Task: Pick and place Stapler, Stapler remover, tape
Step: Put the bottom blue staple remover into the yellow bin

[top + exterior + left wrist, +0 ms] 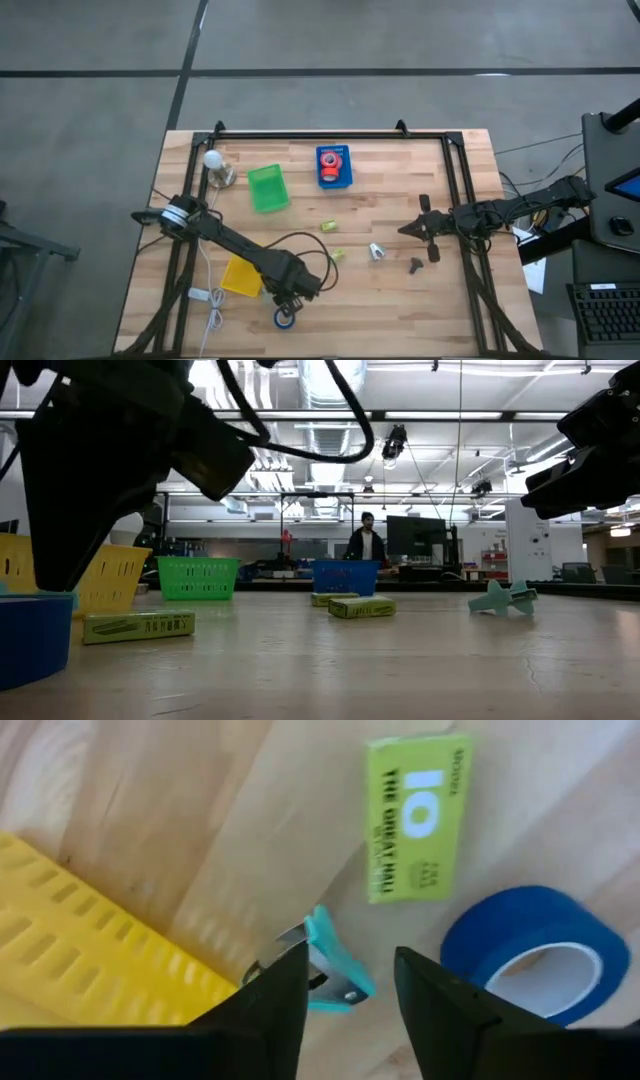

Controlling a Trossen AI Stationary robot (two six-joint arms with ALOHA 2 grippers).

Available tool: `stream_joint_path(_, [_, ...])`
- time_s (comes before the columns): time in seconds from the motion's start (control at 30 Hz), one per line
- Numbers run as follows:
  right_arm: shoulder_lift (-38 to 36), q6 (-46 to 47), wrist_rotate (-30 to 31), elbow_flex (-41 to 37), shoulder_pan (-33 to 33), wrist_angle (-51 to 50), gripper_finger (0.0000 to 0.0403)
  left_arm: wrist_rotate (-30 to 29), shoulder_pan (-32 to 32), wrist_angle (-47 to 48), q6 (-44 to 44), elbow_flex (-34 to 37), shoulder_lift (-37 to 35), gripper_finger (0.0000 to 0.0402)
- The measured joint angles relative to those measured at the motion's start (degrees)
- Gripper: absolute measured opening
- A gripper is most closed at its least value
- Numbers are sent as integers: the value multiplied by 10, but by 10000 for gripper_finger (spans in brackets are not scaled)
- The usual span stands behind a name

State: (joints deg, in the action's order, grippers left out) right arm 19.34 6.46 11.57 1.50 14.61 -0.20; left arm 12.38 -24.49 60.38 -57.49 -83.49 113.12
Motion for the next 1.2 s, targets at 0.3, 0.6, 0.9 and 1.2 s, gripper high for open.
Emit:
stream_joint_path(0.3, [0, 0, 0, 0, 0, 0, 8, 15, 0, -13, 4, 27, 0, 70])
stream_joint_path(0.6, [0, 0, 0, 0, 0, 0, 8, 29, 0, -58, 44, 20, 0, 7])
stream_joint_path(0.9, [-1, 0, 0, 0, 0, 0, 8, 11, 1, -51, 83, -14, 0, 3])
stream_joint_path(1.2, [-1, 0, 0, 0, 0, 0, 8, -91, 3, 185, 98, -133, 0, 2])
